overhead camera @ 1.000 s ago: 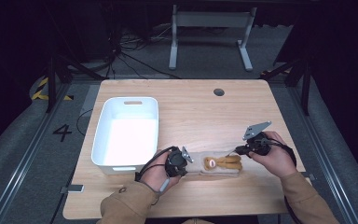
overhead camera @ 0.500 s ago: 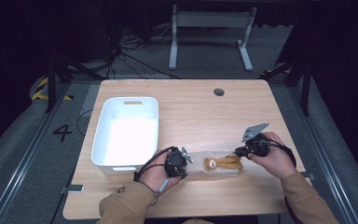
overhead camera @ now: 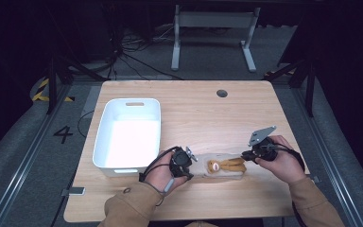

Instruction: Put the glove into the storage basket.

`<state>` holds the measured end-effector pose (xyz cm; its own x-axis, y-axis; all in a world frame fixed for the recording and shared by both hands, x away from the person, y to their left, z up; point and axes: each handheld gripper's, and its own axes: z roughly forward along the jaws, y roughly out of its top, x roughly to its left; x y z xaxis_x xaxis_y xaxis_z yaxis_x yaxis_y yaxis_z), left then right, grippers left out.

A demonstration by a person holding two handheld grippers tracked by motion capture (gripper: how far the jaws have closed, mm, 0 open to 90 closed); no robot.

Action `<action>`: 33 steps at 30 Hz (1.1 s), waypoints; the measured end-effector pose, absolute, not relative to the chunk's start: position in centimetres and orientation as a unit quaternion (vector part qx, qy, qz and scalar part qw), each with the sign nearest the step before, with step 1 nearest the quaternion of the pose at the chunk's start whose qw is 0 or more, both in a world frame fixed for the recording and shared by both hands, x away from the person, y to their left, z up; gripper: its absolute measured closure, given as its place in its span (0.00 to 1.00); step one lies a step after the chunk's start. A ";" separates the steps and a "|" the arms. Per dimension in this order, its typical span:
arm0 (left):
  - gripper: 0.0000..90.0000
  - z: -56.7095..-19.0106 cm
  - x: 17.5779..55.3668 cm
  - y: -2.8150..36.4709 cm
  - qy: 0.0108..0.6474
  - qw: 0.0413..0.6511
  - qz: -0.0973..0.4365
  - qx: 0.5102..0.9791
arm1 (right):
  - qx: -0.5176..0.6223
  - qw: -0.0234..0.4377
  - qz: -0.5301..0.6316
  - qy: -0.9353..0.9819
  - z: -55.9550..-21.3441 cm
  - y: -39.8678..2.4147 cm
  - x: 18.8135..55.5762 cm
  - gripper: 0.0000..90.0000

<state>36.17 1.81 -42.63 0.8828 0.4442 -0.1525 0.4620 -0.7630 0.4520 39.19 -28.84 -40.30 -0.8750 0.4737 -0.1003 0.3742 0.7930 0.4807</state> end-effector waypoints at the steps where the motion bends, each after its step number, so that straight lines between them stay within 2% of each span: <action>1: 0.96 -42.7 36.2 1.8 0.241 0.244 -0.020 0.939 | 0.225 0.104 0.226 0.942 -40.6 -28.7 39.2 0.98; 7: 0.98 -42.8 36.3 1.8 0.238 0.241 -0.015 0.941 | 0.219 0.124 0.224 0.941 -41.5 -28.0 39.4 0.99; 12: 0.97 -42.7 36.3 1.9 0.238 0.243 -0.019 0.940 | 0.218 0.114 0.208 0.947 -42.7 -27.6 39.7 0.99; 16: 0.85 -41.9 36.4 2.4 0.242 0.259 -0.007 0.935 | 0.222 0.111 0.221 0.943 -42.2 -28.0 39.7 0.99; 19: 0.82 -41.2 36.4 2.7 0.245 0.265 -0.004 0.933 | 0.228 0.115 0.230 0.939 -41.8 -28.5 39.6 0.99; 25: 0.69 -39.4 36.4 2.9 0.237 0.281 0.002 0.930 | 0.247 0.124 0.245 0.929 -40.9 -29.8 39.0 0.99; 33: 0.50 -38.4 36.8 1.8 0.219 0.306 0.026 0.926 | 0.289 0.139 0.271 0.908 -39.9 -32.5 37.9 0.92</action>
